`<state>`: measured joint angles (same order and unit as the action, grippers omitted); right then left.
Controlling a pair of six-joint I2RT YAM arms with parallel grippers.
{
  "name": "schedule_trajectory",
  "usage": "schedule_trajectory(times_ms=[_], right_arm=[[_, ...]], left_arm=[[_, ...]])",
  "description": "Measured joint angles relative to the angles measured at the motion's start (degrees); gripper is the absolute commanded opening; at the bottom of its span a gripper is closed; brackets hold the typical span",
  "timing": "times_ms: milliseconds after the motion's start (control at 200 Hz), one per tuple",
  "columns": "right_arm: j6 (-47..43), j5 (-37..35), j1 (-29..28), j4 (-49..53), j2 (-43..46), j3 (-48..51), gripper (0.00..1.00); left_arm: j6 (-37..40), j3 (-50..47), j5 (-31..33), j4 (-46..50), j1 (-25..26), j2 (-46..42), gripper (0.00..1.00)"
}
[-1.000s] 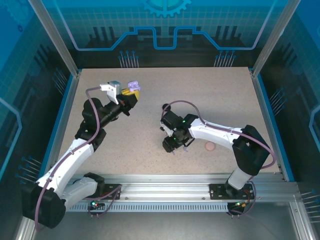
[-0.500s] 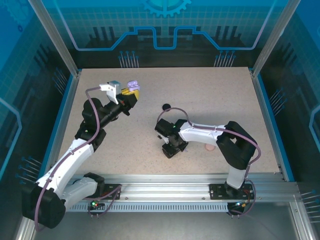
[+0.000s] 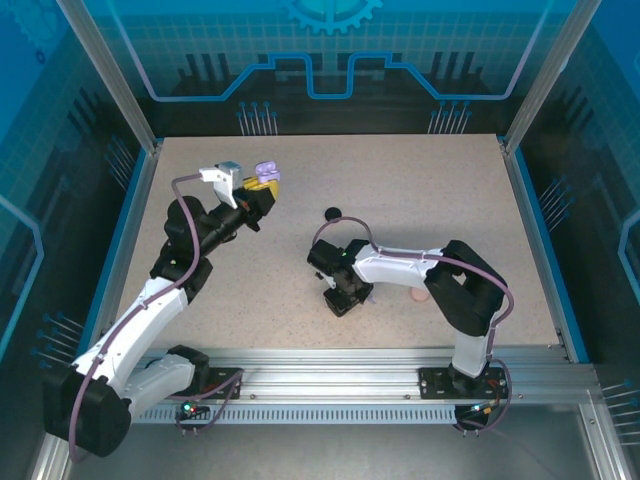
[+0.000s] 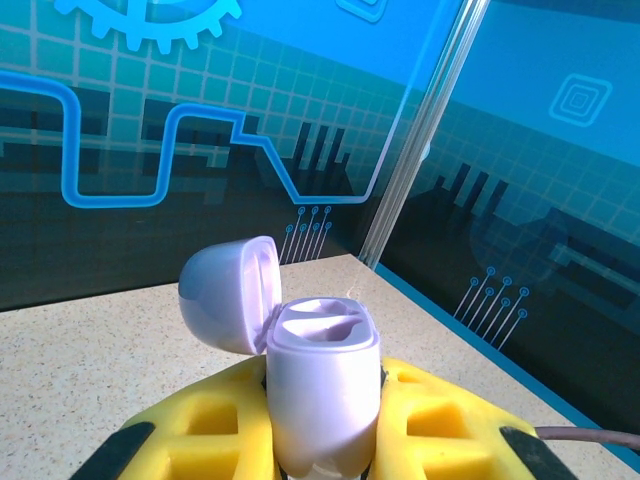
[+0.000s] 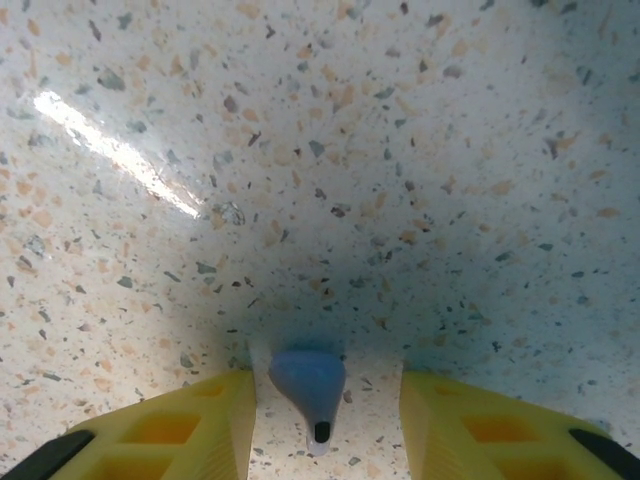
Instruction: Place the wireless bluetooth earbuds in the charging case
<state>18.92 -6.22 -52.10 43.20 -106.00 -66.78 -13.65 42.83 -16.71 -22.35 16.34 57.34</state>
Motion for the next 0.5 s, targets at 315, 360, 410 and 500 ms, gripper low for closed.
schedule_trajectory(times_ms=[315, 360, 410, 500], right_arm=[[2.4, 1.5, 1.3, 0.5, -0.6, -0.8, 0.39], [2.8, 2.1, 1.6, 0.5, -0.6, -0.8, 0.39], [3.2, 2.6, 1.9, 0.5, -0.6, -0.8, 0.38], [4.1, 3.3, 2.2, 0.4, -0.6, -0.8, 0.38]], left_arm=[[0.0, 0.0, 0.0, 0.0, 0.4, 0.0, 0.0], [0.0, 0.0, 0.0, 0.0, 0.4, 0.0, 0.0], [0.0, 0.0, 0.0, 0.0, 0.4, 0.0, 0.0], [0.0, 0.0, 0.0, 0.0, 0.4, 0.0, 0.0]])
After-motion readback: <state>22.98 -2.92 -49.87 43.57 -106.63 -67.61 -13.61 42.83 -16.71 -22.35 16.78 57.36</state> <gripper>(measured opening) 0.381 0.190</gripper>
